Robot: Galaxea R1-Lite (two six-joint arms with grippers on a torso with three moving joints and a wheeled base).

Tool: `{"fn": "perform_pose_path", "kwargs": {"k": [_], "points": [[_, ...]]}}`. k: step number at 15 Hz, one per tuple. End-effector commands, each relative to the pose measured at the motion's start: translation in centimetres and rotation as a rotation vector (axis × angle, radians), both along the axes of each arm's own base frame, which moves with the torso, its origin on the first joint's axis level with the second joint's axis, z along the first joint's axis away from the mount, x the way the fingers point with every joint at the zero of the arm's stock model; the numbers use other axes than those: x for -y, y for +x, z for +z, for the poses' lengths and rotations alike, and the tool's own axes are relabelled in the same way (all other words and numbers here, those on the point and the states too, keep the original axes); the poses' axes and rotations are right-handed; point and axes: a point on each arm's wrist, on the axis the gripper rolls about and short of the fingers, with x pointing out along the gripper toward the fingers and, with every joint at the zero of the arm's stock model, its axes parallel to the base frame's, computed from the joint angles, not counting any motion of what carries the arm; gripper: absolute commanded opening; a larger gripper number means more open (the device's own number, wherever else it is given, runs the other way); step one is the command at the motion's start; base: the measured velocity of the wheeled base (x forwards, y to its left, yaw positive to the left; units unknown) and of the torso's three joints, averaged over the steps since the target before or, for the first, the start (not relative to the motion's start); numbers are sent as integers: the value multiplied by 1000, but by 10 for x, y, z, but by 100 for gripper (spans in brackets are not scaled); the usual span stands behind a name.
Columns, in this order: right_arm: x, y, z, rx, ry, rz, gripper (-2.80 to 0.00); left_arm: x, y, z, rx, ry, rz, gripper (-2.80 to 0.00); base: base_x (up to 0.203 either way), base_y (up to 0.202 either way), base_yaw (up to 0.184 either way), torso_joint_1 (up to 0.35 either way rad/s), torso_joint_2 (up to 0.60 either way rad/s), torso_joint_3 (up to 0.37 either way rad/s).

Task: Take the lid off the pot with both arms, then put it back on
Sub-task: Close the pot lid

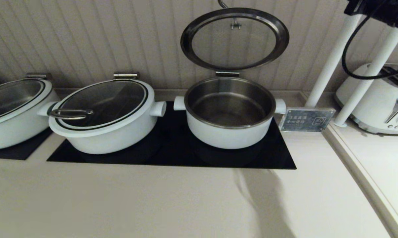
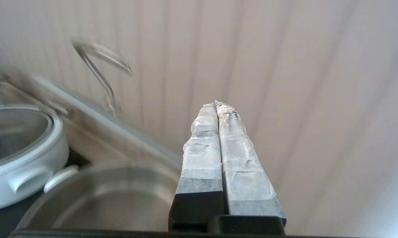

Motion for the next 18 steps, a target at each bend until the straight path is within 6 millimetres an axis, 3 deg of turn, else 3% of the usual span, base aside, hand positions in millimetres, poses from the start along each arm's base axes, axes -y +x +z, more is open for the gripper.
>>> {"fn": "perform_pose_path", "kwargs": {"k": [1,8,18], "points": [[-1,25,-11,0,-14,31,-280,0,0,0,3,-1,0,-280,0,0,0,0,0,0],[-2,56,-27,121,-28,55,-280,0,0,0,0,-4,1,-280,0,0,0,0,0,0],[-16,76,-48,194,-44,95,-280,0,0,0,-1,-17,7,-280,0,0,0,0,0,0]]}}
